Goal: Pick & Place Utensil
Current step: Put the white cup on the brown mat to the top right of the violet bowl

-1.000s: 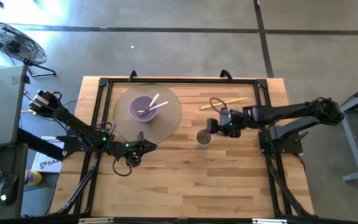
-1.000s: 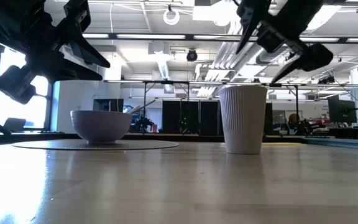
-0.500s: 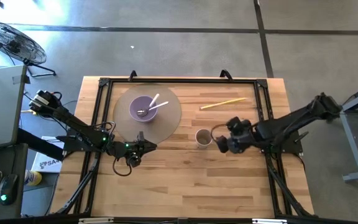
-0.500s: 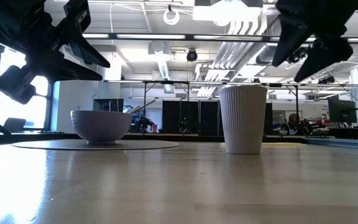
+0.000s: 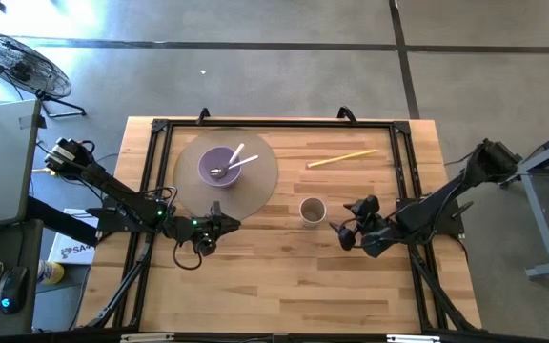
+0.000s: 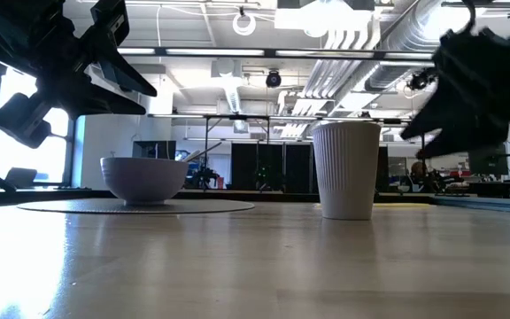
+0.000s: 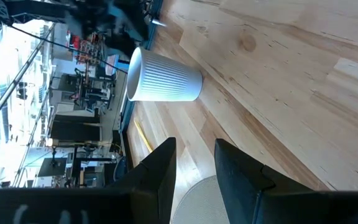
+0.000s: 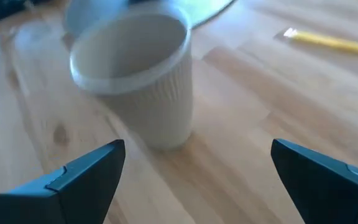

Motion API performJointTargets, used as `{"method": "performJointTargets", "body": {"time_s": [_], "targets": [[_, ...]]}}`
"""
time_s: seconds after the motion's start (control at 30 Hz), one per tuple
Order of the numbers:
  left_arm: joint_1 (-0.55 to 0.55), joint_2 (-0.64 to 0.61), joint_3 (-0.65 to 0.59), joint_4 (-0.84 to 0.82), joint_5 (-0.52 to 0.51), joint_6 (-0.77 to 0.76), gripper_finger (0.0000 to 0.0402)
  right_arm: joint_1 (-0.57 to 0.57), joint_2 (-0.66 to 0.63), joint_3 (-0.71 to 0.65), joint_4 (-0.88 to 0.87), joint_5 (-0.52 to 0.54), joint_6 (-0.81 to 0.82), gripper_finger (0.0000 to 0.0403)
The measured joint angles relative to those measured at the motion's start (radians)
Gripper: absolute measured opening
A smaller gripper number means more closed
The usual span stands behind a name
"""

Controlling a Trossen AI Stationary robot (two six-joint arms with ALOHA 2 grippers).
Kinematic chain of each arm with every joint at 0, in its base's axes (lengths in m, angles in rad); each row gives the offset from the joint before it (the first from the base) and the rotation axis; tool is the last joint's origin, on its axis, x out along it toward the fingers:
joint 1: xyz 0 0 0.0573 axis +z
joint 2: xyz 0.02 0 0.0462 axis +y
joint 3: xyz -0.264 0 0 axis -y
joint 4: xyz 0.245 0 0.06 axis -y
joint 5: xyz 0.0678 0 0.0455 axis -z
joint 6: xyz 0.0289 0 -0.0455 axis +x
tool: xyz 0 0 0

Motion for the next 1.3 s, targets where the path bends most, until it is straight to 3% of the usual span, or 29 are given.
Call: {"method": "performJointTargets", "body": {"time_s": [0.2, 0.43, 0.6, 0.83, 1.3], "targets": [[0.000, 0.000, 0.000, 0.000, 0.000, 0.000, 0.0106, -0.002, 0.002, -0.151, 0.301, -0.042, -0.163, 0.0397], [0.000, 0.000, 0.000, 0.000, 0.000, 0.000, 0.0106, -0.002, 0.024, -0.192, 0.431, -0.030, -0.423, 0.0397], [0.000, 0.000, 0.000, 0.000, 0.000, 0.000, 0.0106, -0.019, 0.149, -0.188, 0.539, -0.033, -0.466, 0.0397], [0.000, 0.000, 0.000, 0.000, 0.000, 0.000, 0.0106, -0.081, 0.355, -0.189, 0.825, -0.058, -0.547, 0.0400], [0.000, 0.000, 0.000, 0.000, 0.000, 0.000, 0.0106, -0.225, 0.543, -0.199, 1.212, -0.241, -0.809, 0.0400]]}}
